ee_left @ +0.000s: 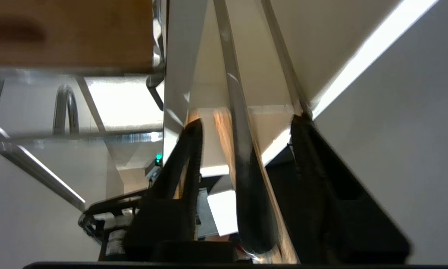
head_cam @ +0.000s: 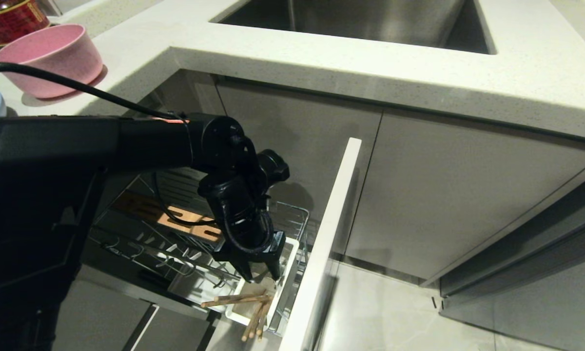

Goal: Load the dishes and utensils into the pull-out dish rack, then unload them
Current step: Pick up the fork and place it in the cupboard, then pick up the bowl and place it in the cupboard

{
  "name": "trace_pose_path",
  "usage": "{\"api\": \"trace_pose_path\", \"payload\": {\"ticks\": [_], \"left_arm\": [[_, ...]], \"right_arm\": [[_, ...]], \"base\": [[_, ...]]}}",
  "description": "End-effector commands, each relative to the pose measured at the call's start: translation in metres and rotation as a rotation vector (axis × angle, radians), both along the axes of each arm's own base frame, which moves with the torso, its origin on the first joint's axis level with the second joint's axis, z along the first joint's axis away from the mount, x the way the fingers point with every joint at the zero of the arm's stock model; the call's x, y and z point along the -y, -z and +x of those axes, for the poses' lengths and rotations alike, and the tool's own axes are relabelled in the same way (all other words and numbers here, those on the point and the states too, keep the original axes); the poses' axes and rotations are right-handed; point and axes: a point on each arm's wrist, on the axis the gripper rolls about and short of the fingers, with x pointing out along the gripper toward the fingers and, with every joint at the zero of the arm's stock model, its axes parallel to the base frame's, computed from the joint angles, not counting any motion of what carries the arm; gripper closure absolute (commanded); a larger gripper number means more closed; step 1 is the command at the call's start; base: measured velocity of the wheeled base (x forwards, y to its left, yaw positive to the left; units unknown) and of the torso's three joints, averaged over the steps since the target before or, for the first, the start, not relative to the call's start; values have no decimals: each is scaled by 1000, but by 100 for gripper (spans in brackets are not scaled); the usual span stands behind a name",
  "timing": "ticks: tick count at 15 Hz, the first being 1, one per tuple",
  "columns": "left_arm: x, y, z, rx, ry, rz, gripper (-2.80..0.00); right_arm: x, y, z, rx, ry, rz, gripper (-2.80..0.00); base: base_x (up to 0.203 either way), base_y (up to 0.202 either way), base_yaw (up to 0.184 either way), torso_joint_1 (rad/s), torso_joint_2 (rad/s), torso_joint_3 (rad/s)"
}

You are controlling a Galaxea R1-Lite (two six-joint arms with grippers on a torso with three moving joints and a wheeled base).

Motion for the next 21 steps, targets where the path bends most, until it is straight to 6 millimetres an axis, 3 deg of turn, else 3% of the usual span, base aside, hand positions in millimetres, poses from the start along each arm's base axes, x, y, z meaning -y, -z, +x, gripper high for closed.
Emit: {"api": "trace_pose_path", "payload": {"ticks": [1,5,9,10,14,21], "left_arm": [[-1,-4,-3,6,0,-4,-280],[-4,-18,-11,31,5,-25,-280],[-17,-55,-31,125,3,-75,-280],[-22,-66,-38,159,0,-79,0],[-44,-109,-70,307,-18,-118,0],[-101,-186,-145,667,-78,-278,0]], "right_arm": [[0,7,2,-24,-1,0,0],[0,7,2,-24,-1,0,0],[0,7,2,-24,-1,0,0],[0,7,2,-24,-1,0,0],[0,7,2,-24,-1,0,0],[0,7,2,-24,-1,0,0]], "base": [[0,0,0,0,0,0],[0,0,0,0,0,0],[0,0,0,0,0,0],[0,0,0,0,0,0],[0,0,0,0,0,0],[0,0,0,0,0,0]]}}
